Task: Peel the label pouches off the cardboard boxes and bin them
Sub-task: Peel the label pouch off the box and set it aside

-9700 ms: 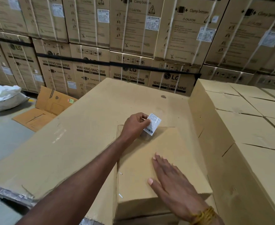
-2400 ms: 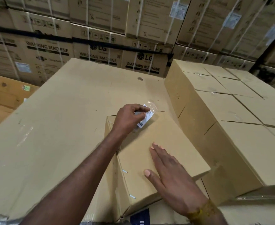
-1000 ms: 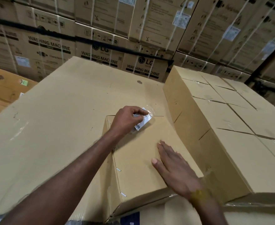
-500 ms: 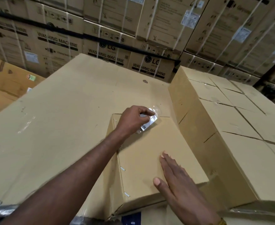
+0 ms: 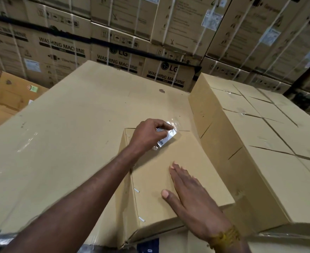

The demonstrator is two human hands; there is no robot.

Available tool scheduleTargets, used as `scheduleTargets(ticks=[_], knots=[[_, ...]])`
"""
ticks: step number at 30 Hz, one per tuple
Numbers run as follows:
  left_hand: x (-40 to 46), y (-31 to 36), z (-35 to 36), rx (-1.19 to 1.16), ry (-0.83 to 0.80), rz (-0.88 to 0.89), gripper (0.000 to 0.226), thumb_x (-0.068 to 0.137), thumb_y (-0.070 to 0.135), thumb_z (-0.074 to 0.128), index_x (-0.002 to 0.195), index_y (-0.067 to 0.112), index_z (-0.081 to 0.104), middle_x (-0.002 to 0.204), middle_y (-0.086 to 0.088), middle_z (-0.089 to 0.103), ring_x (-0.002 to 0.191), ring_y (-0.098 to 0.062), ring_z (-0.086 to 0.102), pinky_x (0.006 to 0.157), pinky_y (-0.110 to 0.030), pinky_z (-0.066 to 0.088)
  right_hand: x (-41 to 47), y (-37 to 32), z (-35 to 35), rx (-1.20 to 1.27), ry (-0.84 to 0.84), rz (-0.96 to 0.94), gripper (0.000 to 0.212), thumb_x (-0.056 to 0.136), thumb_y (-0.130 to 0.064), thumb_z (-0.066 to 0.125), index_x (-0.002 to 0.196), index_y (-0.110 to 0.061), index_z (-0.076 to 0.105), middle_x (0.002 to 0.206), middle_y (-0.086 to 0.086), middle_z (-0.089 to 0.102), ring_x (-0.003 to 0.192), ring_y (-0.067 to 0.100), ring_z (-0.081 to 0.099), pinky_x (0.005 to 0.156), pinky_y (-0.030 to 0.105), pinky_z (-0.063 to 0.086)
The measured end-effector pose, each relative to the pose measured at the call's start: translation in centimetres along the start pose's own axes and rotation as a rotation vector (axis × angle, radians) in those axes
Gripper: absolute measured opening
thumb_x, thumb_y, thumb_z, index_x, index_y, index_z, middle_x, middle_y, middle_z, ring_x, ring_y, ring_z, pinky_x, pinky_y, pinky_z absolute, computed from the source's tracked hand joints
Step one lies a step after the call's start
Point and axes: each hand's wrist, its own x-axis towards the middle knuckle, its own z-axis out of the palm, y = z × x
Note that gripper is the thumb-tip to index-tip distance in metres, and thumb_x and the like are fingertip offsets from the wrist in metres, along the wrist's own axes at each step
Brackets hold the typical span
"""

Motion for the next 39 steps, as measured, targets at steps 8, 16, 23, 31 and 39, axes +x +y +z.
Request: scheduleTargets(ticks=[8, 16, 23, 31, 39], knots=[[-0.2, 0.0, 0.2, -0.07, -0.009, -0.021, 0.026, 0.087, 0.013, 0.063, 0.099, 0.029, 0.079, 0.104, 0.019, 0.072, 0.073, 0.006, 0.062, 0.056, -0.023, 0.051, 2.1, 0.1, -0.7, -0.017, 0.066, -0.022, 0.078, 0.092, -0.07, 0.01, 0.159, -0.031, -0.004, 0.162, -0.018, -0.017, 0.151, 0.004, -0.01, 0.123, 0.031, -0.001], [0.0, 0.0, -0.1, 0.006, -0.017, -0.005, 0.028, 0.087, 0.014, 0.062, 0.102, 0.03, 0.079, 0.094, 0.021, 0.07, 0.075, 0.011, 0.058, 0.062, -0.023, 0.05, 2.9, -0.2, -1.3, -0.016, 0.032, 0.0, 0.077, 0.094, -0.07, 0.012, 0.158, -0.032, -0.005, 0.163, -0.018, -0.016, 0.15, 0.003, -0.011, 0.124, 0.034, -0.001], [-0.1, 0.1, 0.3, -0.051, -0.001, -0.003, 0.025, 0.087, 0.013, 0.064, 0.1, 0.027, 0.079, 0.101, 0.015, 0.072, 0.074, 0.009, 0.06, 0.062, -0.024, 0.051, 2.5, -0.3, -0.5, -0.011, 0.072, 0.0, 0.076, 0.096, -0.068, 0.014, 0.158, -0.03, -0.008, 0.161, -0.017, -0.02, 0.15, 0.005, -0.015, 0.124, 0.034, -0.003], [0.0, 0.1, 0.2, 0.022, -0.003, 0.013, 0.029, 0.086, 0.012, 0.062, 0.102, 0.029, 0.079, 0.092, 0.021, 0.069, 0.07, 0.015, 0.057, 0.053, -0.011, 0.041, 0.7, 0.3, 0.2, 0.03, 0.028, -0.04, 0.087, 0.081, -0.078, 0.004, 0.155, -0.035, -0.016, 0.157, -0.025, -0.027, 0.146, -0.002, -0.022, 0.122, 0.027, -0.008], [-0.1, 0.1, 0.2, -0.041, 0.002, 0.009, 0.027, 0.087, 0.011, 0.063, 0.102, 0.027, 0.079, 0.102, 0.018, 0.073, 0.077, 0.013, 0.061, 0.062, -0.014, 0.045, 4.6, -0.2, 0.0, 0.053, 0.169, -0.028, 0.081, 0.094, -0.069, 0.016, 0.159, -0.025, -0.006, 0.165, -0.009, -0.015, 0.151, 0.006, -0.013, 0.123, 0.029, -0.005]])
